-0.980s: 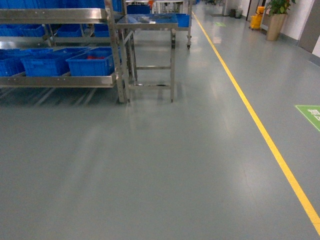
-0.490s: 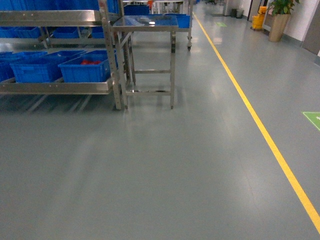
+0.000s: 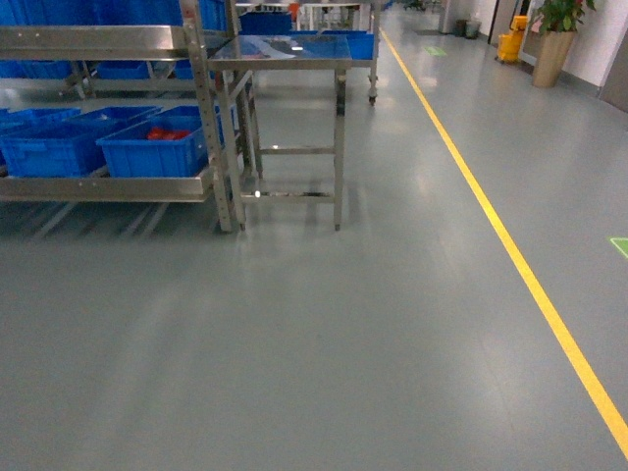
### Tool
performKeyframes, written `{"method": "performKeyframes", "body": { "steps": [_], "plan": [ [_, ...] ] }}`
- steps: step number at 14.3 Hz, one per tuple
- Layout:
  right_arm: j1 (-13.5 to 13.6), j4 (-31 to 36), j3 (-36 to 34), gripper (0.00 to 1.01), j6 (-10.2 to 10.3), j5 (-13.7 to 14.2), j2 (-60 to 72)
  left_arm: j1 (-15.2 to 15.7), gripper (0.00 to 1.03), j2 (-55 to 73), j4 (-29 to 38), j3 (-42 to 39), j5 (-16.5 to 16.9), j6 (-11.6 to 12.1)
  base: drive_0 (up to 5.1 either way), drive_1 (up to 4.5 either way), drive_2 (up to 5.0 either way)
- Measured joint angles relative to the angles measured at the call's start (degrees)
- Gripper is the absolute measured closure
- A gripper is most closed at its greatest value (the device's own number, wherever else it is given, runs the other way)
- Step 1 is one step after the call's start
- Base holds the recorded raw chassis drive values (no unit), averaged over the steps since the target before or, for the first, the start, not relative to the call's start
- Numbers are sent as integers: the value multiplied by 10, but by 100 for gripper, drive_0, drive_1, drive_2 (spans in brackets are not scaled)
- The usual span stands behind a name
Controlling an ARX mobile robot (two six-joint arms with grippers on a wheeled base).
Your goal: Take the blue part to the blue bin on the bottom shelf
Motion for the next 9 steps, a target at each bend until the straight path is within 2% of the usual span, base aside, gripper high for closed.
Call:
{"method": "performKeyframes", "body": {
  "steps": [9],
  "plan": [
    [0,2,0,3,0,0,0,0,60,0,0,0,0,0,-7,396,-410]
  ]
}}
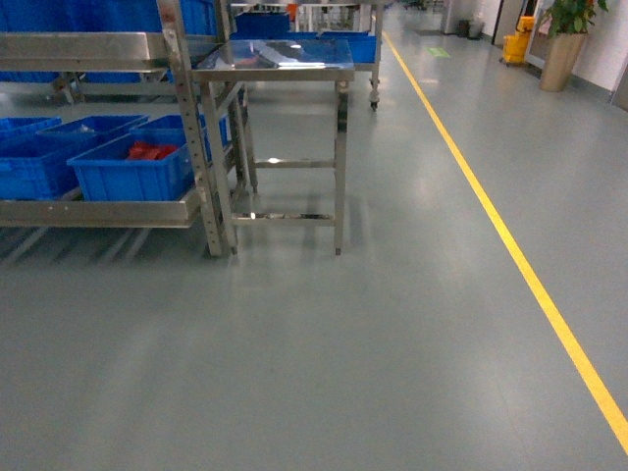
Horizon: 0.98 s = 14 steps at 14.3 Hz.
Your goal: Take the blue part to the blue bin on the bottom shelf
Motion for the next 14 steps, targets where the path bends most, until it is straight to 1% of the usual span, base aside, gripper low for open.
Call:
{"method": "performKeyframes", "body": {
  "steps": [14],
  "plan": [
    [0,0,0,3,0,0,0,0,60,0,2,0,0,0,4,407,-399]
  ]
}}
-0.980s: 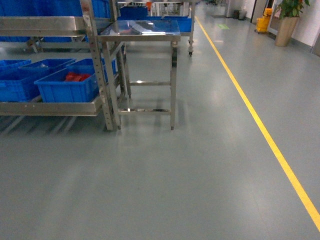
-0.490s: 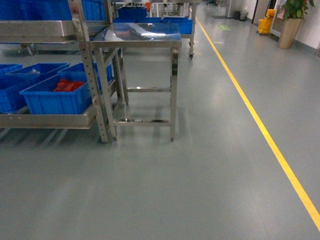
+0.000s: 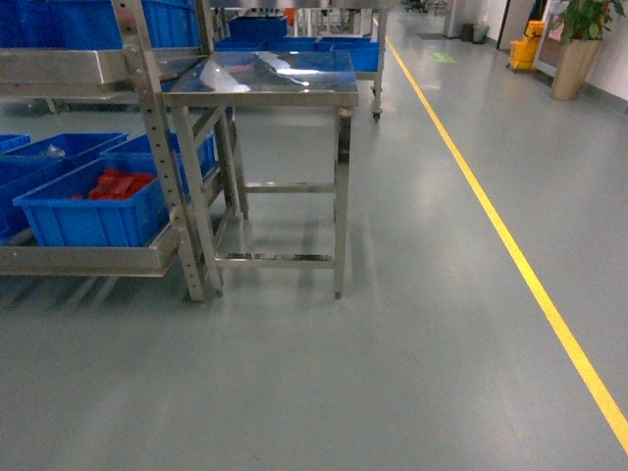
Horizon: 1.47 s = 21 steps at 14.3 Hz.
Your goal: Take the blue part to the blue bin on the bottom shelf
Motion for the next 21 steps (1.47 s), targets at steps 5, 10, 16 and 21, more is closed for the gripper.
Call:
{"method": "performKeyframes", "body": {
  "steps": [5,10,16,21],
  "plan": [
    [0,-2,0,3,0,0,0,0,60,0,-3,0,0,0,-5,398,-408],
    [0,-2,0,3,0,0,0,0,60,0,-1,0,-1,0,-10,393,-413],
    [0,-2,0,3,0,0,0,0,60,0,-4,0,0,0,-10,393,-413],
    [0,-3,0,3,0,0,0,0,60,0,-2,0,0,0,5,408,-398]
  ]
}}
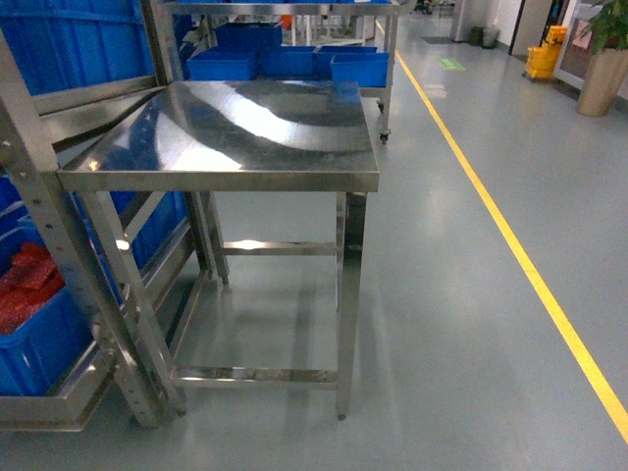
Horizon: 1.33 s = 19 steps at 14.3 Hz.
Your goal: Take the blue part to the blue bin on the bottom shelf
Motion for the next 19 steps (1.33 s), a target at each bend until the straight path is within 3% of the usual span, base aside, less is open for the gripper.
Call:
{"method": "performKeyframes", "body": {
  "steps": [7,10,19],
  "plan": [
    [0,1,0,3,0,0,0,0,60,1,-1,0,0,0,7,410,-396],
    [0,2,0,3,0,0,0,0,60,3,1,0,0,0,0,0,0],
    [0,2,0,3,0,0,0,0,60,2,1,0,0,0,-487,243,243]
  ]
}}
